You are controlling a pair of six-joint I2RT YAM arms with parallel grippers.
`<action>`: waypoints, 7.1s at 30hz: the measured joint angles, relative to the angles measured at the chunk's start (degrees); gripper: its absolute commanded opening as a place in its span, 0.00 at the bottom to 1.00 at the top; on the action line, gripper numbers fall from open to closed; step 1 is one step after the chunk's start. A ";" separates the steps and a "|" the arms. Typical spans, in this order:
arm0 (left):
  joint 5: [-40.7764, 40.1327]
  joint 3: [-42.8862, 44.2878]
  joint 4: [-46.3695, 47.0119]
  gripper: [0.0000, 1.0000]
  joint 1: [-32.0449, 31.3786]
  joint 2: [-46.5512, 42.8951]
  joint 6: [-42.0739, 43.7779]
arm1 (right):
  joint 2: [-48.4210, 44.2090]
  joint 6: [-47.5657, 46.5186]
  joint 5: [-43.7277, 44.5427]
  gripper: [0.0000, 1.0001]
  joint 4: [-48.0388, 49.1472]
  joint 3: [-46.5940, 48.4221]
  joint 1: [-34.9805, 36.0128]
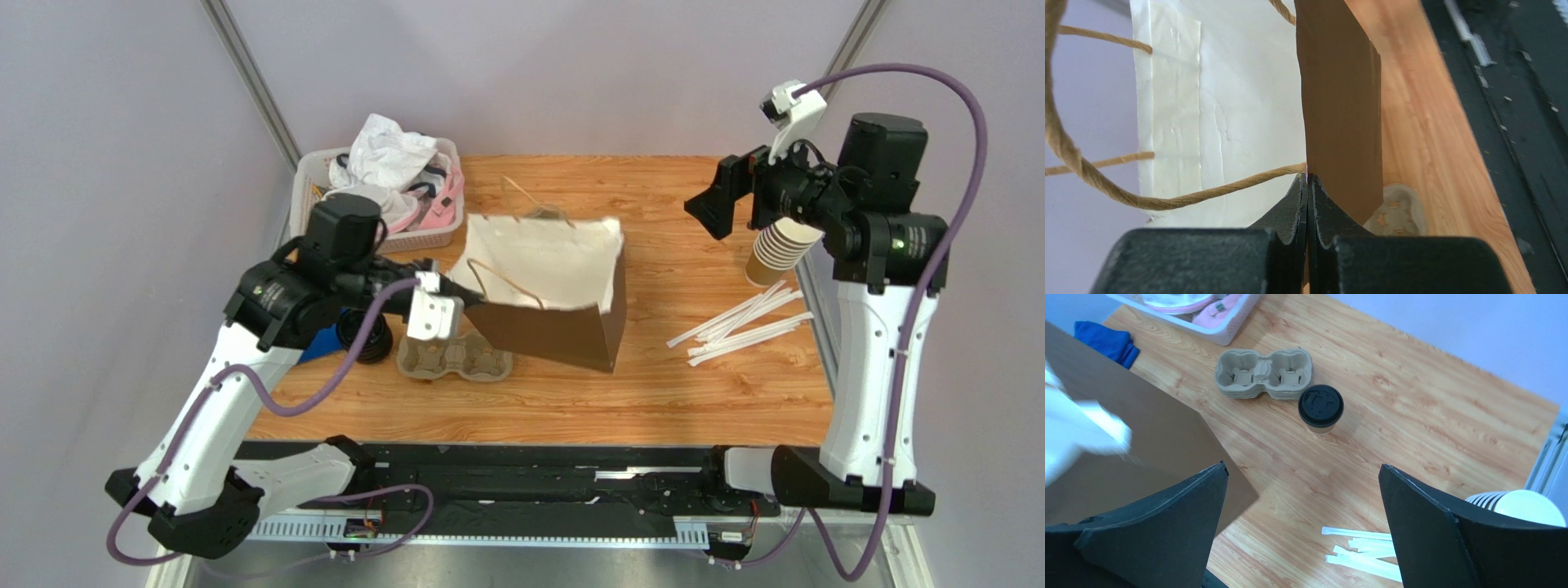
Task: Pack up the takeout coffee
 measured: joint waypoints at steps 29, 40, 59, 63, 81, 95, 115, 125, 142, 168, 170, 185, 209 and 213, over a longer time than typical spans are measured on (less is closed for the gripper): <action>-1.75 -3.61 -16.33 0.00 -17.94 16.11 43.19 | 5.60 -29.92 8.61 0.97 -12.59 4.85 45.27; -1.95 -0.76 -16.65 0.00 -17.97 15.63 44.59 | -5.16 -29.64 13.31 0.95 -10.80 4.76 45.27; -2.38 6.14 -18.51 0.00 -21.18 19.98 48.94 | 8.07 -36.76 9.01 0.65 -11.50 4.13 46.82; -2.49 6.14 -18.75 0.00 -21.42 19.98 49.11 | 8.28 -39.43 8.98 0.62 -11.63 3.91 48.76; -3.10 5.35 -18.82 0.00 -21.44 19.98 49.18 | 4.85 -42.16 9.84 0.54 -11.67 -2.05 52.30; -3.17 5.35 -18.80 0.00 -21.44 19.98 49.09 | 4.55 -43.56 16.04 0.30 -11.69 -7.74 52.70; 0.00 -10.14 7.04 0.66 -5.22 4.35 1.64 | 2.91 -34.88 22.38 0.00 -11.69 -9.27 46.71; 0.35 -13.99 18.97 0.75 7.15 2.54 -34.86 | 1.77 -25.86 21.64 0.00 -11.67 -9.49 40.44; -18.56 -11.61 8.26 0.62 -1.86 28.83 -43.19 | -4.42 -22.03 18.58 0.00 -11.76 -10.56 38.05; -30.18 -9.60 -3.06 0.00 -7.21 42.16 -36.35 | -3.69 -20.17 18.51 0.00 -11.91 -12.20 38.05; -28.20 -10.73 -1.51 0.00 -6.29 39.76 -35.76 | -3.69 -20.09 18.51 0.00 -11.91 -12.41 38.05; -12.83 -12.57 7.45 0.00 7.21 22.38 -30.80 | -3.72 -16.76 18.43 0.00 -11.63 -13.99 37.59; -3.23 31.17 24.41 0.00 5.84 5.01 -44.17 | -0.94 -8.02 16.70 0.00 -10.60 -12.52 35.26; -5.31 33.22 26.80 0.00 -2.60 6.56 -47.04 | 0.24 -6.12 17.00 0.00 -9.90 -11.65 34.58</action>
